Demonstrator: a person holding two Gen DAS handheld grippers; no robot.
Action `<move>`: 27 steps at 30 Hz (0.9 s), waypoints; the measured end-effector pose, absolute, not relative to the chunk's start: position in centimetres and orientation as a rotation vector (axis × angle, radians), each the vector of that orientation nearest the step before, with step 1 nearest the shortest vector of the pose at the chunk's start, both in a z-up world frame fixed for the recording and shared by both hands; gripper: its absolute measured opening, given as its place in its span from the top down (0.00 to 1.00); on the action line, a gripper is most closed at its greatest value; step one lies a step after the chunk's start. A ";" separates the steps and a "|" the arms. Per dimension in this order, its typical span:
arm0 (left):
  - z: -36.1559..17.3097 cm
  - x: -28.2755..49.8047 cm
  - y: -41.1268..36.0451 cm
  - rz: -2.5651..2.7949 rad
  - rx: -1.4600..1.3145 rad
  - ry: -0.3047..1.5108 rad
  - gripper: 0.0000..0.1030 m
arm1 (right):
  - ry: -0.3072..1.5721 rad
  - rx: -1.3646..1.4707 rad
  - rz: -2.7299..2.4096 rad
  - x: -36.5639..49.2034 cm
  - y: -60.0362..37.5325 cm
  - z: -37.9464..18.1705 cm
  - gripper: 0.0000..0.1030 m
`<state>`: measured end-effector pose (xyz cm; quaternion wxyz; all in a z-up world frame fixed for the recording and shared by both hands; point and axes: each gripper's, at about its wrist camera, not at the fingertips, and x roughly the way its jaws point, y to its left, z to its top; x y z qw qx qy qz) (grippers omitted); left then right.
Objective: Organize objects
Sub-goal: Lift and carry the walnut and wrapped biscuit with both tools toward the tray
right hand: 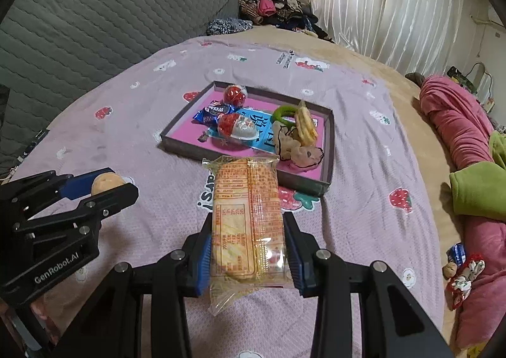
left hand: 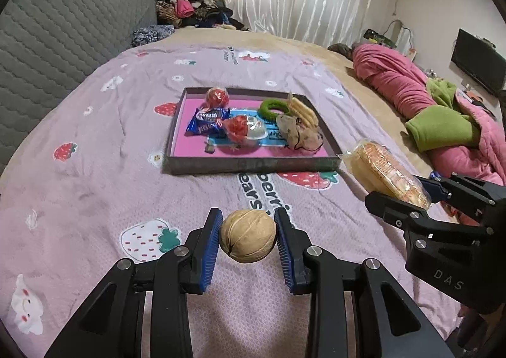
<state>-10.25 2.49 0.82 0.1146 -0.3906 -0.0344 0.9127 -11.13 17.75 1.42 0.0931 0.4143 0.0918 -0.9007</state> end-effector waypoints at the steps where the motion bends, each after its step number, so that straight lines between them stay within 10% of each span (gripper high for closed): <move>1: 1.1 -10.2 2.5 2.682 -1.138 -0.094 0.66 | 0.275 1.220 -2.678 -11.0 17.8 1.7 0.61; 27: 6.6 -17.2 0.2 2.775 -1.033 -0.017 0.66 | 0.218 0.997 -2.781 -14.5 17.8 8.4 0.61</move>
